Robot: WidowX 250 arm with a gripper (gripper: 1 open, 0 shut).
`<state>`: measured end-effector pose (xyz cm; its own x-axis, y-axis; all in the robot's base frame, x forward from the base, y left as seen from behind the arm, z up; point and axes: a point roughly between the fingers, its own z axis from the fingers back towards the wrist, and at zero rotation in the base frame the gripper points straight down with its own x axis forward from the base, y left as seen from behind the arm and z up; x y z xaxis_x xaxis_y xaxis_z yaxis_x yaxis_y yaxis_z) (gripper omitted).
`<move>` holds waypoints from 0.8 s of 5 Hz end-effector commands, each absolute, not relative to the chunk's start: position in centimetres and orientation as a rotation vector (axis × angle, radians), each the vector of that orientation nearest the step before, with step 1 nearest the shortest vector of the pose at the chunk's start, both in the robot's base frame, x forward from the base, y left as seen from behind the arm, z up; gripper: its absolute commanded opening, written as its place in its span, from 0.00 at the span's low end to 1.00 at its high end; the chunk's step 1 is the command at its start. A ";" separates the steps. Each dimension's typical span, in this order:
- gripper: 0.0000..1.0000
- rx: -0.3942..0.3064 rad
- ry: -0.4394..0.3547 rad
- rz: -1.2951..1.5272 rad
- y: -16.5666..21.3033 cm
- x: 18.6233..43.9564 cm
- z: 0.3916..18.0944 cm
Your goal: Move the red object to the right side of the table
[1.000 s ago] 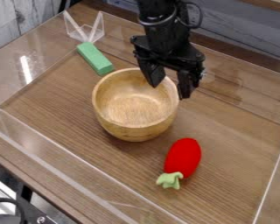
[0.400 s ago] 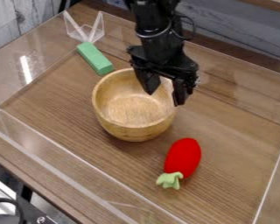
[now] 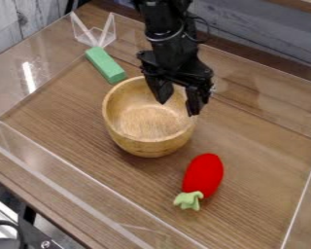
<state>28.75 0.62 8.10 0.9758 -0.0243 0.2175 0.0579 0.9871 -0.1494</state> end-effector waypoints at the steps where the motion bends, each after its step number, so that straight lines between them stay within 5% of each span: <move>1: 1.00 -0.134 -0.277 0.025 -0.1 29.2 10.7; 4: 1.00 -0.135 -0.287 0.030 -2.9 29.5 11.8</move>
<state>28.74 -2.76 10.20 0.9723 0.0535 0.2277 -0.0230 0.9907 -0.1343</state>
